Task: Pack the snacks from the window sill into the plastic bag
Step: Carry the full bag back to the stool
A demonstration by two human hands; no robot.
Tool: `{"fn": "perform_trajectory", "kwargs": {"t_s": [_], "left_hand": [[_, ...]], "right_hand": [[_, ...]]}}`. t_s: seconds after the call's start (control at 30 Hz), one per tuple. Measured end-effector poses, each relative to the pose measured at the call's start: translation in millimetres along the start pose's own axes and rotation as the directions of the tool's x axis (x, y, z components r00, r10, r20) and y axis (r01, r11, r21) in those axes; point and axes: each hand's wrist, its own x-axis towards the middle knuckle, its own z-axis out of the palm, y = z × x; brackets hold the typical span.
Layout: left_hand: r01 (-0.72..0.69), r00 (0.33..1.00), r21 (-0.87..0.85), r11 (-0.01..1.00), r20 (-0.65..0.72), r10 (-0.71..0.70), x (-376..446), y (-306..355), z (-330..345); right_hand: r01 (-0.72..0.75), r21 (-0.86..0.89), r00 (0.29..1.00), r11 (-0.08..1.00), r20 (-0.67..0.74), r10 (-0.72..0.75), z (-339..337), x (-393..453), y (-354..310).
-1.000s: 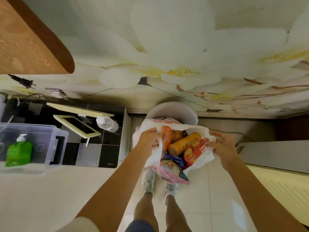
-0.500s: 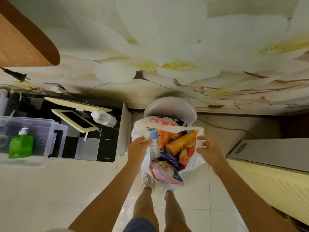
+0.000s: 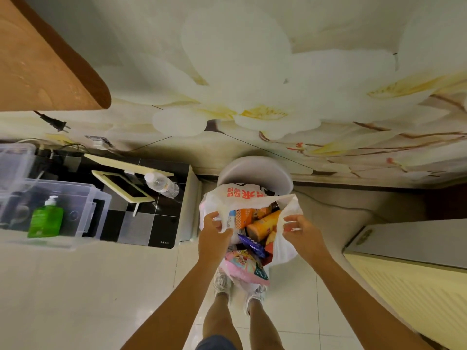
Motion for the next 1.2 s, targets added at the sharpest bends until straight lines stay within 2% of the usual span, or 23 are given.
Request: {"fn": "perform_trajectory", "kwargs": {"t_s": [0.1,0.17,0.23,0.33,0.43,0.5,0.57,0.63,0.67,0.7,0.8,0.97,1.13,1.2], "left_hand": [[0.012,1.0,0.037,0.999,-0.019,-0.012,-3.3,-19.1,-2.0],[-0.01,0.999,0.248,0.969,-0.039,0.021,-6.5,-34.3,-3.2],[-0.03,0.999,0.467,0.884,-0.012,0.041,-10.8,-46.9,-3.4],[-0.069,0.997,0.609,0.79,0.02,0.072,-11.0,-48.4,-2.1],[-0.234,0.969,0.625,0.744,0.09,0.229,-1.6,-18.9,4.1],[-0.3,0.95,0.516,0.802,0.081,0.303,6.1,13.8,7.4],[-0.365,0.916,0.352,0.862,-0.028,0.399,18.6,45.4,6.0],[-0.376,0.899,0.225,0.899,-0.146,0.413,33.0,69.2,2.6],[-0.357,0.907,0.209,0.91,-0.153,0.391,38.3,75.1,3.0],[-0.337,0.92,0.247,0.908,-0.12,0.374,42.8,76.2,5.9],[-0.329,0.927,0.507,0.797,0.012,0.375,45.5,65.8,24.1],[-0.286,0.947,0.618,0.733,0.067,0.314,42.5,34.1,27.8],[-0.307,0.934,0.719,0.624,0.1,0.344,24.8,23.1,12.7],[-0.315,0.927,0.714,0.625,0.089,0.365,15.0,20.5,6.2]], "right_hand": [[-0.03,-0.035,0.998,0.999,-0.049,0.029,9.7,-7.1,16.3],[0.007,-0.187,0.996,0.982,-0.082,-0.023,17.2,-14.4,26.0],[0.044,-0.29,0.996,0.956,-0.066,-0.066,27.4,-16.6,33.9],[0.109,-0.353,0.993,0.929,0.003,-0.115,40.4,-9.6,32.6],[0.159,-0.317,0.987,0.935,0.012,-0.163,40.8,-1.4,11.4],[0.097,-0.149,0.99,0.984,-0.085,-0.111,29.3,4.2,-10.7],[0.045,0.064,0.978,0.997,-0.207,-0.03,9.8,12.5,-37.3],[0.099,0.206,0.948,0.974,-0.316,-0.03,-8.6,22.7,-58.1],[0.136,0.24,0.944,0.961,-0.326,-0.052,-12.4,23.7,-65.8],[0.157,0.26,0.95,0.953,-0.304,-0.074,-11.3,23.7,-68.2],[0.15,0.285,0.974,0.947,-0.205,-0.092,6.3,19.4,-58.5],[0.169,0.074,0.972,0.983,-0.175,-0.154,28.7,23.6,-15.4],[0.114,0.126,0.988,0.985,-0.122,-0.099,30.0,17.5,-3.8],[0.091,0.17,0.992,0.981,-0.096,-0.076,31.0,11.7,-0.2]]}}
